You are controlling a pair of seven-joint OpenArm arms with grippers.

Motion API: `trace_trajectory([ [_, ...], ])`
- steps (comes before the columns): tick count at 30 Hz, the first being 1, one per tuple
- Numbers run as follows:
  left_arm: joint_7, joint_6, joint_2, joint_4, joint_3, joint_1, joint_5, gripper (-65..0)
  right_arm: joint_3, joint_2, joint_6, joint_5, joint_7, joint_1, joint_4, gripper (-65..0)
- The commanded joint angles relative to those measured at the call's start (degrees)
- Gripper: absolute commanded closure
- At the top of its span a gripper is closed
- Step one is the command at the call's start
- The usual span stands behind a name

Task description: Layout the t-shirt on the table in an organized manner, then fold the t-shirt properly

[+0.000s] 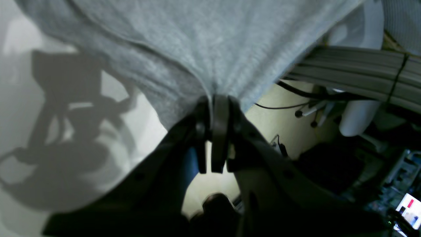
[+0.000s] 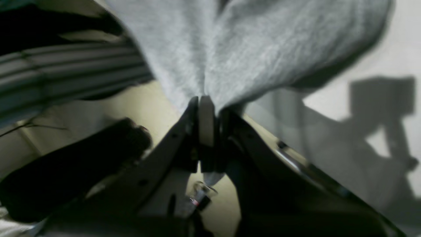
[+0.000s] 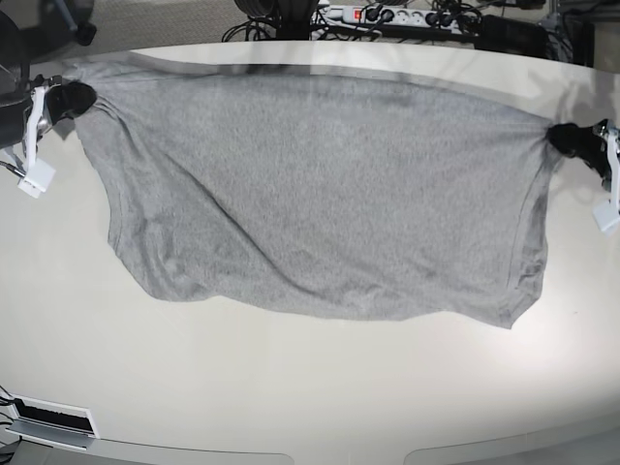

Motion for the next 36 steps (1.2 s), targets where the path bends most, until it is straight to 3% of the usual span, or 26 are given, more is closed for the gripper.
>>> trace_trajectory([
  [1,0.19,-0.43,-2.19,0.57,-0.70,0.02,-0.80,0.0,0.59,1.86,-0.02,0.94,0.16,0.48,0.76,0.0],
  [5,0.19,-0.43,-2.69,0.57,-0.70,2.29,-0.80,0.0,0.59,1.97,0.35,2.93,0.16,0.48,0.76,0.0],
  [8,0.19,-0.43,-2.62,0.57,-0.70,2.45,-0.80,0.0,0.61,1.95,2.73,6.09,0.16,1.05,0.76,0.0],
  [13,0.19,-0.43,-3.08,0.57,-0.72,-2.89,-0.80,0.0,0.61,1.95,5.00,6.09,0.16,7.15,0.76,0.0],
  [17,-0.85,-0.43,-3.13,0.57,-0.92,-17.05,-0.80,0.0,0.72,1.97,5.00,6.09,1.92,21.11,0.76,0.0],
  [20,-8.13,-0.43,-3.28,0.68,-0.92,-33.38,-0.80,0.0,1.86,1.97,4.28,6.09,1.51,35.12,0.76,0.0],
  [23,-6.95,-0.43,-3.28,0.68,-0.92,-50.49,-0.80,0.0,3.91,2.47,3.39,6.09,0.72,47.43,0.74,0.0],
  [26,-3.72,-0.43,-3.93,0.66,-0.87,-60.57,-0.80,0.0,4.59,4.68,3.43,6.09,0.16,53.64,0.74,0.0],
  [30,-0.15,-0.43,-4.35,0.52,-0.81,-60.08,-0.80,0.0,4.52,5.64,2.16,6.09,0.16,53.00,0.59,0.0],
  [36,0.19,-0.43,-4.24,0.52,-0.81,-45.22,-0.80,0.0,4.48,4.07,1.70,6.09,0.16,41.79,0.59,0.0],
])
